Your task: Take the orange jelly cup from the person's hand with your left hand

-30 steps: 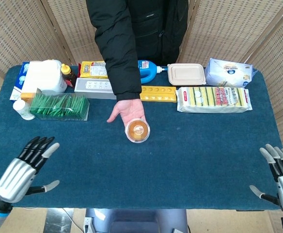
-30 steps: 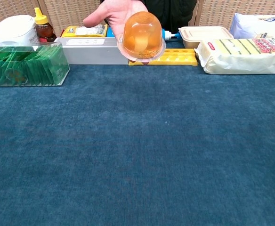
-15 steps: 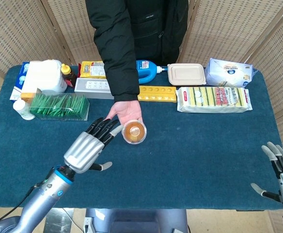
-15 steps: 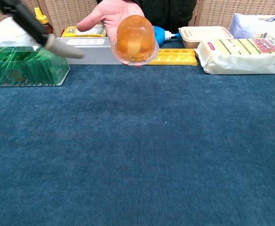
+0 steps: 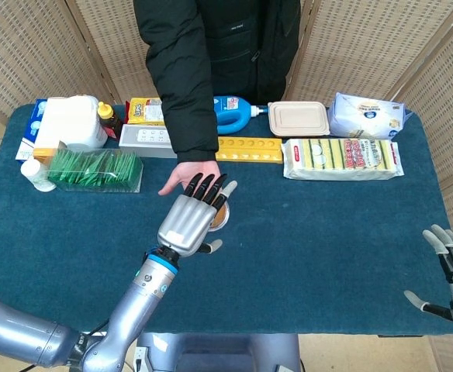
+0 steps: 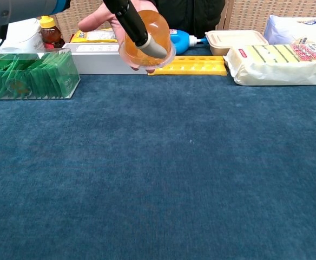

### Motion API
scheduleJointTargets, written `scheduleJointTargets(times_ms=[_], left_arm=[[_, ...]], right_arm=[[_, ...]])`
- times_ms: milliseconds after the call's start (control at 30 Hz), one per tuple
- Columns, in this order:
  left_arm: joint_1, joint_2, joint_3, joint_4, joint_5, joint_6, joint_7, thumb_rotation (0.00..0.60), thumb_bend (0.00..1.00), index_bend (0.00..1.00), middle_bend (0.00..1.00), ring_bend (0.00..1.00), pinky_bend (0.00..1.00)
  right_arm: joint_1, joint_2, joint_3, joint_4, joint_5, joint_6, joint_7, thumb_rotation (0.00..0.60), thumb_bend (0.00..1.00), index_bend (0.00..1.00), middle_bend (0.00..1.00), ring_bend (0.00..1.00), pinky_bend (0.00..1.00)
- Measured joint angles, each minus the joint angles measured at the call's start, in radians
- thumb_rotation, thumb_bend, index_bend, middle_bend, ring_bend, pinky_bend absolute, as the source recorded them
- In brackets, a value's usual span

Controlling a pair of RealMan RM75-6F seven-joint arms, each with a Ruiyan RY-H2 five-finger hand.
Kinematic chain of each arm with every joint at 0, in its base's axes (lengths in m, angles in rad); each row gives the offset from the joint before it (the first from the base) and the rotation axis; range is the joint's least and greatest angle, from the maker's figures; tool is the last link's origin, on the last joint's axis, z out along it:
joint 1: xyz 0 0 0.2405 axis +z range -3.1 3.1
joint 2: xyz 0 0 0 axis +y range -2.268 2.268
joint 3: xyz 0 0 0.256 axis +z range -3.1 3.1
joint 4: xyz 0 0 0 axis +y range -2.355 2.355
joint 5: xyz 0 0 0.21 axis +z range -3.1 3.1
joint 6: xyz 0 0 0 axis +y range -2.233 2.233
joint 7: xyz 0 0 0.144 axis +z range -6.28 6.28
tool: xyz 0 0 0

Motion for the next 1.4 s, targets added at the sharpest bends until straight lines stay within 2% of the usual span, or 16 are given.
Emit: scheduleJointTargets(times_ms=[367, 467, 667, 867, 1100, 1400], left_arm=[[-0.045, -0.025, 0.01, 0.089, -0.068, 0.026, -0.026, 0.6, 0.15, 0.0, 0.01, 0.0, 0.19], [-0.058, -0.037, 0.014, 0.117, -0.063, 0.035, -0.035, 0.6, 0.17, 0.02, 0.1, 0.05, 0.24], [-0.071, -0.057, 0.028, 0.148, -0.022, 0.068, -0.048, 0.6, 0.19, 0.2, 0.3, 0.18, 0.35], [-0.071, -0.079, 0.056, 0.178, 0.053, 0.098, -0.07, 0.6, 0.21, 0.3, 0.38, 0.25, 0.41], [-0.059, -0.077, 0.069, 0.169, 0.098, 0.111, -0.092, 0.6, 0.21, 0.34, 0.42, 0.3, 0.45], [-0.049, -0.049, 0.07, 0.109, 0.136, 0.127, -0.088, 0.6, 0.21, 0.35, 0.42, 0.3, 0.45]], right_arm=[[0.004, 0.002, 0.003, 0.005, 0.011, -0.01, 0.011, 0.6, 0.08, 0.0, 0.0, 0.02, 0.0], [0.006, 0.002, 0.005, 0.007, 0.018, -0.015, 0.012, 0.6, 0.08, 0.0, 0.0, 0.02, 0.0], [0.01, 0.001, 0.008, 0.011, 0.025, -0.023, 0.015, 0.6, 0.08, 0.0, 0.0, 0.02, 0.0], [0.011, 0.0, 0.007, 0.009, 0.025, -0.026, 0.01, 0.6, 0.08, 0.0, 0.0, 0.02, 0.0], [0.011, -0.001, 0.006, 0.007, 0.024, -0.026, 0.007, 0.6, 0.08, 0.0, 0.0, 0.02, 0.0], [0.011, -0.002, 0.005, 0.005, 0.021, -0.026, -0.002, 0.6, 0.08, 0.0, 0.0, 0.02, 0.0]])
